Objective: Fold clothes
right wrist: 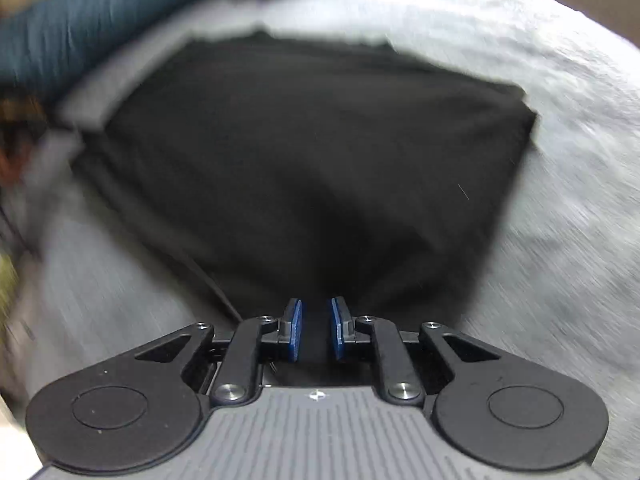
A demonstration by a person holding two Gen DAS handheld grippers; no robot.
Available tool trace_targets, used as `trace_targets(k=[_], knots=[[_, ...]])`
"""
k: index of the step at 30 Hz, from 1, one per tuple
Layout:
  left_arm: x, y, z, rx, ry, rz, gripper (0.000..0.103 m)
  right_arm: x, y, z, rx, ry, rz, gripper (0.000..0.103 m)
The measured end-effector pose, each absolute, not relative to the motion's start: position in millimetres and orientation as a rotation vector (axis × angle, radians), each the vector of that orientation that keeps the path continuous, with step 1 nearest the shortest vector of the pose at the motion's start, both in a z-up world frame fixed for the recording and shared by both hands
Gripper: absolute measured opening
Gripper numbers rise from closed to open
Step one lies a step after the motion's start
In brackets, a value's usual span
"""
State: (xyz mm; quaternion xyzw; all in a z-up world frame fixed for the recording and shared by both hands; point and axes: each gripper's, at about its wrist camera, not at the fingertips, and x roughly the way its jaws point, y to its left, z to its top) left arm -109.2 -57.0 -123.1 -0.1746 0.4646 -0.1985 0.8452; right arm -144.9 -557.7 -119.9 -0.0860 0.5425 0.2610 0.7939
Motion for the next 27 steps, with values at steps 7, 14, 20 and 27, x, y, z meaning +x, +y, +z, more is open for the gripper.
trace_targets(k=[7, 14, 20, 27], knots=[[-109.3, -57.1, -123.8, -0.369, 0.973, -0.419, 0.035, -170.0, -589.1, -85.9, -0.250, 1.253, 0.463, 0.017], [-114.4, -57.3, -116.5, -0.303, 0.972, -0.406, 0.034, -140.1, -471.8, -88.1, -0.120, 1.001, 0.677, 0.017], [-137.2, -28.0, -95.5, -0.139, 0.985, -0.228, 0.038, -148.8, -423.6, -119.0, -0.191, 1.068, 0.765, 0.020], [-138.7, -37.8, -56.4, -0.143, 0.798, -0.243, 0.038, -156.7, -428.5, -105.2, -0.101, 1.111, 0.758, 0.022]])
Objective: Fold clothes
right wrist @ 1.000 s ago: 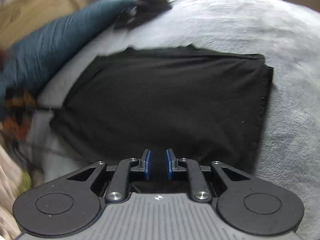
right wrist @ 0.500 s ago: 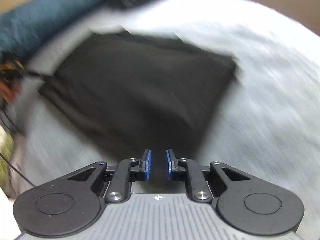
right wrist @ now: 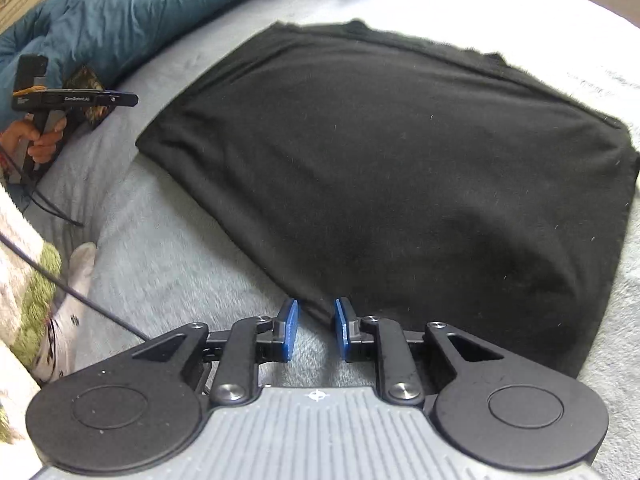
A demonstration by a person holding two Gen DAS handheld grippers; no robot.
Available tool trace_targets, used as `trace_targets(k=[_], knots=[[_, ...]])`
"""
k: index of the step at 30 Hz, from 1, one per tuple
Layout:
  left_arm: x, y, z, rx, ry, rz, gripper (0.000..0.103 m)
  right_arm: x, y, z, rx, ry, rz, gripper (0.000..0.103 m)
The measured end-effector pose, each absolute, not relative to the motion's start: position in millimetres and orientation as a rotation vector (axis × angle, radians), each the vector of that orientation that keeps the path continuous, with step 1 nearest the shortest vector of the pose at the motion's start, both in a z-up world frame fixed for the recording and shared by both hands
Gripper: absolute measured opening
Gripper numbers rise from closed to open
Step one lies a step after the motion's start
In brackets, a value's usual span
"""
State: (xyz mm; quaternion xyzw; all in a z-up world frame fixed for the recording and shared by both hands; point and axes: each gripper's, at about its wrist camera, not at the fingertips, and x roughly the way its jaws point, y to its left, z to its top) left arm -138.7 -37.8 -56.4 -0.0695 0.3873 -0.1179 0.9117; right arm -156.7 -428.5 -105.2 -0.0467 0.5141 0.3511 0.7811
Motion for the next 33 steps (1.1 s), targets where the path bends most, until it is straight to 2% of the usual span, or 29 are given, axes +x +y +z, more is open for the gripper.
trace_targets(k=[3, 7, 10, 16, 20, 24, 28, 33], knots=[[-123.0, -72.7, -58.5, -0.182, 0.790, -0.408, 0.038, -156.9, -418.3, -103.2, -0.054, 1.061, 0.758, 0.022], [-111.5, -122.0, -93.2, -0.167, 0.924, -0.569, 0.038, -151.9, -396.1, -105.5, -0.105, 1.036, 0.773, 0.022], [-126.5, -130.9, -113.3, -0.134, 1.003, -0.601, 0.038, -152.1, -390.5, -113.0, -0.093, 1.067, 0.776, 0.022], [-152.2, -103.0, -97.9, -0.130, 1.023, -0.597, 0.038, -166.5, -405.8, -112.6, -0.046, 1.222, 0.931, 0.022], [-136.5, -108.3, -87.3, -0.163, 0.956, -0.631, 0.038, -149.7, -401.5, -100.2, -0.001, 1.125, 0.915, 0.022], [-117.6, -149.8, -101.1, -0.144, 0.935, -0.699, 0.038, -124.0, -371.2, -103.4, 0.070, 1.019, 0.881, 0.022], [-124.3, -162.3, -117.5, -0.155, 1.002, -0.716, 0.038, -125.1, -354.0, -118.7, 0.032, 1.046, 0.904, 0.022], [-143.0, -159.0, -100.8, -0.104, 0.998, -0.767, 0.038, -145.3, -369.4, -111.5, 0.057, 1.123, 1.020, 0.022]])
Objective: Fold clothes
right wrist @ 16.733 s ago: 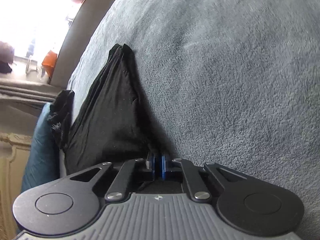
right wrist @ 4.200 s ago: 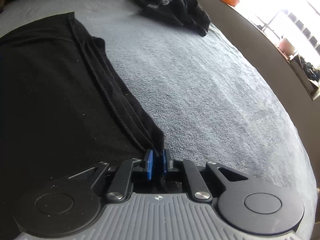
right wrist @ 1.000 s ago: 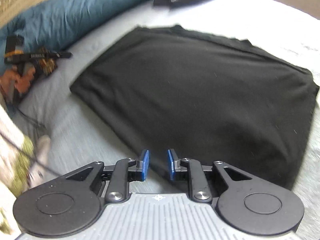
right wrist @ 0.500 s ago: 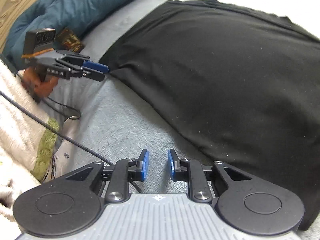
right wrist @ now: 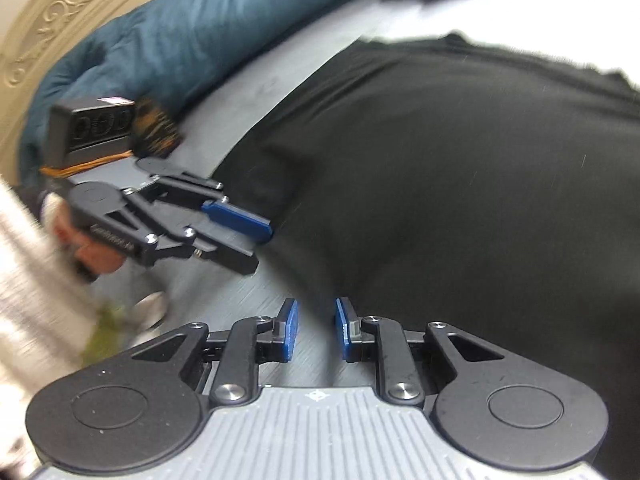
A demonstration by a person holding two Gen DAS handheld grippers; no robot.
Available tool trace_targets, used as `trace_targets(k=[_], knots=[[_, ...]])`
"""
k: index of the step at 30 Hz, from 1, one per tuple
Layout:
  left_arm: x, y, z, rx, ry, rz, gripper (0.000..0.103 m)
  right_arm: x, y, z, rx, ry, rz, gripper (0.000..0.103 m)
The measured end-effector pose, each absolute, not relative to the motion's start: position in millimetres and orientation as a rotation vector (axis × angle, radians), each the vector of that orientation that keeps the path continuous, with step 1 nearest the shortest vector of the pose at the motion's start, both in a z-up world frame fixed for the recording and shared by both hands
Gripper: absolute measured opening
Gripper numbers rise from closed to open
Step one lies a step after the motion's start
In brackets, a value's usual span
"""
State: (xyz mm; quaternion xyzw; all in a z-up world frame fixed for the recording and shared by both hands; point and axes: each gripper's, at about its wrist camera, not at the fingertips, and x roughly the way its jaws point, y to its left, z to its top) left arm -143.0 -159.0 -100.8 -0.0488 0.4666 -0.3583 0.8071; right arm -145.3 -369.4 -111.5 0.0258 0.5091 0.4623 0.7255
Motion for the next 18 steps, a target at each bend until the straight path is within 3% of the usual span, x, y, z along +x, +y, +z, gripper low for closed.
trace_targets(k=[7, 12, 18], knots=[[-114.5, -170.5, -95.7, -0.163, 0.949, -0.764, 0.038, -107.2, -362.4, -101.8, 0.125, 1.029, 0.913, 0.022], [-122.9, -166.4, -107.4, -0.123, 1.043, -0.725, 0.038, -107.6, -359.0, -118.5, 0.093, 1.100, 0.938, 0.022], [-122.6, -163.3, -85.6, -0.114, 0.966, -0.739, 0.038, -112.1, -385.5, -112.0, 0.136, 1.162, 1.034, 0.022]])
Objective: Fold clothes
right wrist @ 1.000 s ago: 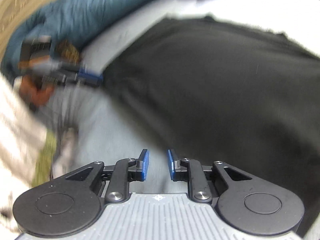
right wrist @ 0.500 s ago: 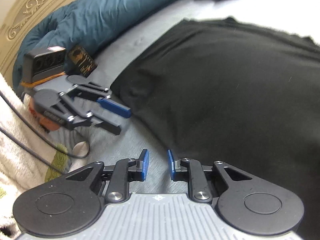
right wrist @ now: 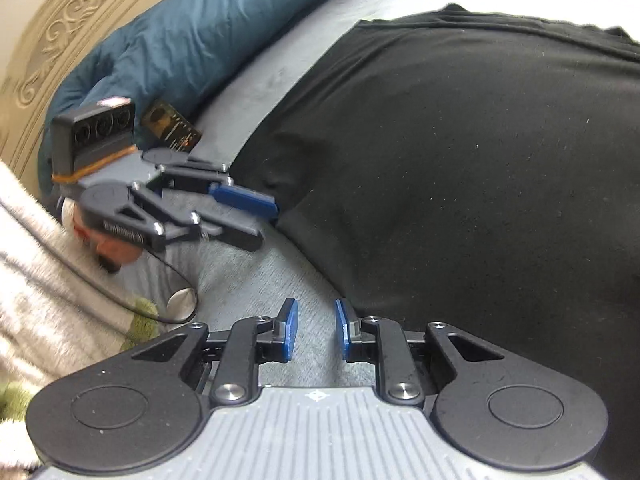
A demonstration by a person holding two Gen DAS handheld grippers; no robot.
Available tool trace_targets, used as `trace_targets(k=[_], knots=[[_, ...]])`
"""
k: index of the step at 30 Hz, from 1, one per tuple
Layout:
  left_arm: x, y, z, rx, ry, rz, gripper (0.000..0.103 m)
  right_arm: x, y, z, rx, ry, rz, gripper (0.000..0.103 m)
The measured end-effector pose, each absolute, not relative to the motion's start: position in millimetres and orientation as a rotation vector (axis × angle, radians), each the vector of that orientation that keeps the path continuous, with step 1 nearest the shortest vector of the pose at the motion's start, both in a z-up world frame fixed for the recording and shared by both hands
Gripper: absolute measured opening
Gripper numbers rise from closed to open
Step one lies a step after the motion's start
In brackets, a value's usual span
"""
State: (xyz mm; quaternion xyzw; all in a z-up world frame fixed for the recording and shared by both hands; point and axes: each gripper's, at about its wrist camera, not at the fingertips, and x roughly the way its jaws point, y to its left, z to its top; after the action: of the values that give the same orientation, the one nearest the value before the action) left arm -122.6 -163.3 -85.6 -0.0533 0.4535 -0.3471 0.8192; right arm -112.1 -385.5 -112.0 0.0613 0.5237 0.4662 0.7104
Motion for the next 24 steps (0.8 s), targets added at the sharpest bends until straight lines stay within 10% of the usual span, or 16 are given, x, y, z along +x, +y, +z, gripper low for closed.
trace_targets(k=[24], knots=[[-94.5, -140.8, -106.5, -0.269, 1.027, -0.601, 0.038, -64.9, -463.6, -120.2, 0.297, 1.082, 0.753, 0.022]])
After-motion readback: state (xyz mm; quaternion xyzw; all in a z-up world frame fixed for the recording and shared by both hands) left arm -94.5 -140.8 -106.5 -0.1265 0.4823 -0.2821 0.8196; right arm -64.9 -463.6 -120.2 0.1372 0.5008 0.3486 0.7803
